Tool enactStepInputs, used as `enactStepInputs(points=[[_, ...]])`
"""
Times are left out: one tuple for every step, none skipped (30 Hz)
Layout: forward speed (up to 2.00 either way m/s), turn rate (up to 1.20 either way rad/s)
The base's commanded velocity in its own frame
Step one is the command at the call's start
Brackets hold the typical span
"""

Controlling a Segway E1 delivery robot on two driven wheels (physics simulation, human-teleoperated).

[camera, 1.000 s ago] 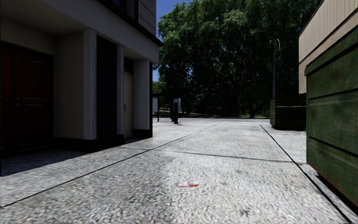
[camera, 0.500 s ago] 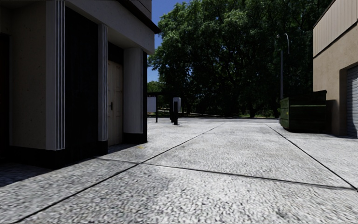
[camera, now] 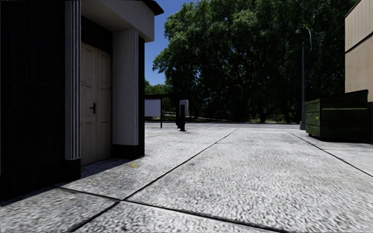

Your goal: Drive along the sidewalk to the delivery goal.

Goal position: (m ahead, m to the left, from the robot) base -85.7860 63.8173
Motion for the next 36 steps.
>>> enactStepInputs(points=[[2.00,0.00],[2.00,0.00],[2.00,0.00],[2.00,0.00],[2.00,0.00],[2.00,0.00],[2.00,0.00],[2.00,0.00],[2.00,0.00],[2.00,0.00],[2.00,0.00],[2.00,0.00],[2.00,0.00],[2.00,0.00],[2.00,0.00],[2.00,0.00],[2.00,0.00],[2.00,0.00],[2.00,0.00],[2.00,0.00],[2.00,0.00],[2.00,0.00],[2.00,0.00],[2.00,0.00],[2.00,0.00],[2.00,0.00],[2.00,0.00],[2.00,0.00],[2.00,0.00],[2.00,0.00],[2.00,0.00],[2.00,0.00],[2.00,0.00],[2.00,0.00],[2.00,0.00],[2.00,0.00]])
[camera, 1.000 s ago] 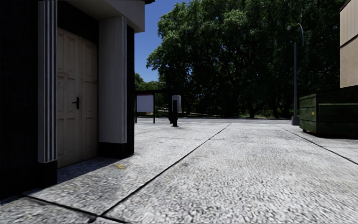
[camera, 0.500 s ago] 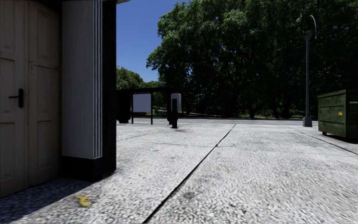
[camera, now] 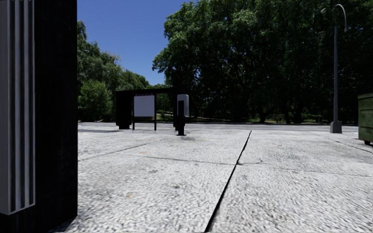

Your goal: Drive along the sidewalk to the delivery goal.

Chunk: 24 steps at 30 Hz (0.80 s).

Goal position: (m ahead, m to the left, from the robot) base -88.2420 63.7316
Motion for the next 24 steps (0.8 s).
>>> enactStepInputs(points=[[2.00,0.00],[2.00,0.01],[2.00,0.05],[2.00,0.09],[2.00,0.15],[2.00,0.15],[2.00,0.20],[2.00,0.24],[2.00,0.26],[2.00,0.26],[2.00,0.26],[2.00,0.26],[2.00,0.26],[2.00,0.26],[2.00,0.26],[2.00,0.26],[2.00,0.26],[2.00,0.26],[2.00,0.26],[2.00,0.26],[2.00,0.26],[2.00,0.26],[2.00,0.26],[2.00,0.26]])
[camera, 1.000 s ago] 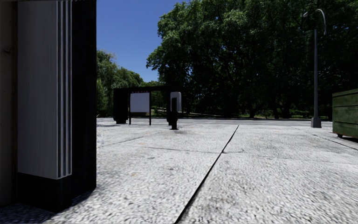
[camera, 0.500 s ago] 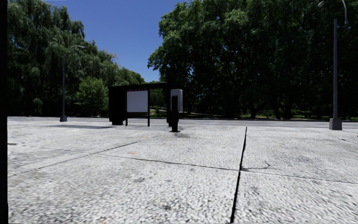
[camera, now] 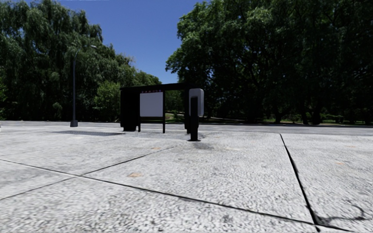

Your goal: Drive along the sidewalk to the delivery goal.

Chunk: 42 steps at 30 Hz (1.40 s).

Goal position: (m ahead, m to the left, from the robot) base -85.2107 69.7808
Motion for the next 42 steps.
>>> enactStepInputs(points=[[2.00,0.26],[2.00,0.26],[2.00,0.26],[2.00,0.26],[2.00,0.26],[2.00,0.26],[2.00,0.26],[2.00,0.27],[2.00,0.27],[2.00,0.28],[2.00,0.28],[2.00,0.28],[2.00,0.28],[2.00,0.29],[2.00,0.29],[2.00,0.30],[2.00,0.30],[2.00,0.30],[2.00,0.30],[2.00,0.30],[2.00,0.31],[2.00,0.31],[2.00,0.31],[2.00,0.31],[2.00,0.31],[2.00,0.31],[2.00,0.31],[2.00,0.31],[2.00,0.31],[2.00,0.31],[2.00,0.31],[2.00,0.31],[2.00,0.31],[2.00,0.31],[2.00,0.31],[2.00,0.32],[2.00,0.32],[2.00,0.32],[2.00,0.32],[2.00,0.32],[2.00,0.32],[2.00,0.32]])
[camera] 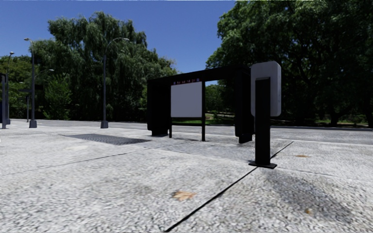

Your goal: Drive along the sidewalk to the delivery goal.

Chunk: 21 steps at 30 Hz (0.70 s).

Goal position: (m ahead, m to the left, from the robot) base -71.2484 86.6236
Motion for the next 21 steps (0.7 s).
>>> enactStepInputs(points=[[2.00,0.32],[2.00,0.32],[2.00,0.32],[2.00,0.32],[2.00,0.32],[2.00,0.33],[2.00,0.33],[2.00,0.33],[2.00,0.33],[2.00,0.34],[2.00,0.34],[2.00,0.34],[2.00,0.34],[2.00,0.34],[2.00,0.34],[2.00,0.34],[2.00,0.34],[2.00,0.34],[2.00,0.34],[2.00,0.34],[2.00,0.34]])
